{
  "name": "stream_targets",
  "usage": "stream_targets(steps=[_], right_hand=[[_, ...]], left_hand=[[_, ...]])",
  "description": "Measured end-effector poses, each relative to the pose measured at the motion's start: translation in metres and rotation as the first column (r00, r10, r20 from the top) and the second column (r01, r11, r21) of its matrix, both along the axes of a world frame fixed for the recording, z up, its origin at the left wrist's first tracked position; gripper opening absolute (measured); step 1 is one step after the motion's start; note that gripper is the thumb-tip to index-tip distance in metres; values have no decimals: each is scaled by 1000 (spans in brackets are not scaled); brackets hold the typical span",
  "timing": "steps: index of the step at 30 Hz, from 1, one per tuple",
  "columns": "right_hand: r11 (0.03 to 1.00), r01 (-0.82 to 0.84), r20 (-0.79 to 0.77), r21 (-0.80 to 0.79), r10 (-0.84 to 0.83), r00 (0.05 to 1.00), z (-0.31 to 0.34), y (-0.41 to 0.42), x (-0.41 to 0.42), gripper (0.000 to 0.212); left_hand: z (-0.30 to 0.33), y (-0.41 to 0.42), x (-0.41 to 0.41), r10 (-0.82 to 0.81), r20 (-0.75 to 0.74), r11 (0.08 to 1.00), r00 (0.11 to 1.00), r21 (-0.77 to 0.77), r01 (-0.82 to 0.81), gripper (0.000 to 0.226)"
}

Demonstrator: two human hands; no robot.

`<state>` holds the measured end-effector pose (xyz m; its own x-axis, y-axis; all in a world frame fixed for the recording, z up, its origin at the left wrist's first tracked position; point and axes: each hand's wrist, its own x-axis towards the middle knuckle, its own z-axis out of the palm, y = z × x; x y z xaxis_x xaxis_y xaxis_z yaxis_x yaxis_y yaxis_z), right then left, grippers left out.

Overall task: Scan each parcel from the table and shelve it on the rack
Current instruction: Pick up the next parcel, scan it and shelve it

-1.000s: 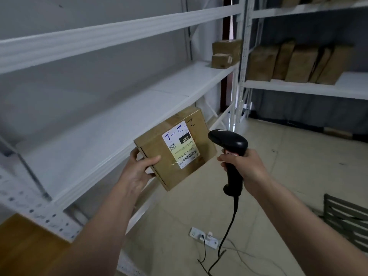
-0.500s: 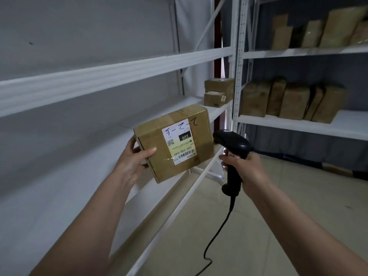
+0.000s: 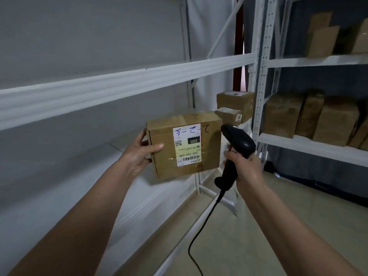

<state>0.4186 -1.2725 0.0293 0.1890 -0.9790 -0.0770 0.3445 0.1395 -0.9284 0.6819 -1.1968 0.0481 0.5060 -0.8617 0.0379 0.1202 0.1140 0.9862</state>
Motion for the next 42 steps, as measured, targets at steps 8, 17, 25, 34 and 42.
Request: stream_targets(steps=[8, 17, 25, 34, 42], right_hand=[[990, -127, 52, 56, 124, 991, -1, -166, 17, 24], [991, -127, -5, 42, 128, 992, -18, -280, 33, 21], [997, -67, -104, -30, 63, 993, -38, -315, 42, 38], [989, -129, -83, -65, 124, 989, -40, -341, 41, 26], [974, -185, -132, -130, 168, 977, -50, -332, 34, 31]], left_hand=[[7, -168, 11, -19, -35, 997, 999, 78, 21, 78], [-13, -292, 32, -182, -30, 981, 983, 69, 184, 60], [-32, -359, 30, -86, 31, 985, 996, 150, 80, 52], [-53, -391, 3, 241, 229, 895, 943, 322, -307, 71], [-77, -410, -11, 145, 157, 958, 977, 225, -179, 128]])
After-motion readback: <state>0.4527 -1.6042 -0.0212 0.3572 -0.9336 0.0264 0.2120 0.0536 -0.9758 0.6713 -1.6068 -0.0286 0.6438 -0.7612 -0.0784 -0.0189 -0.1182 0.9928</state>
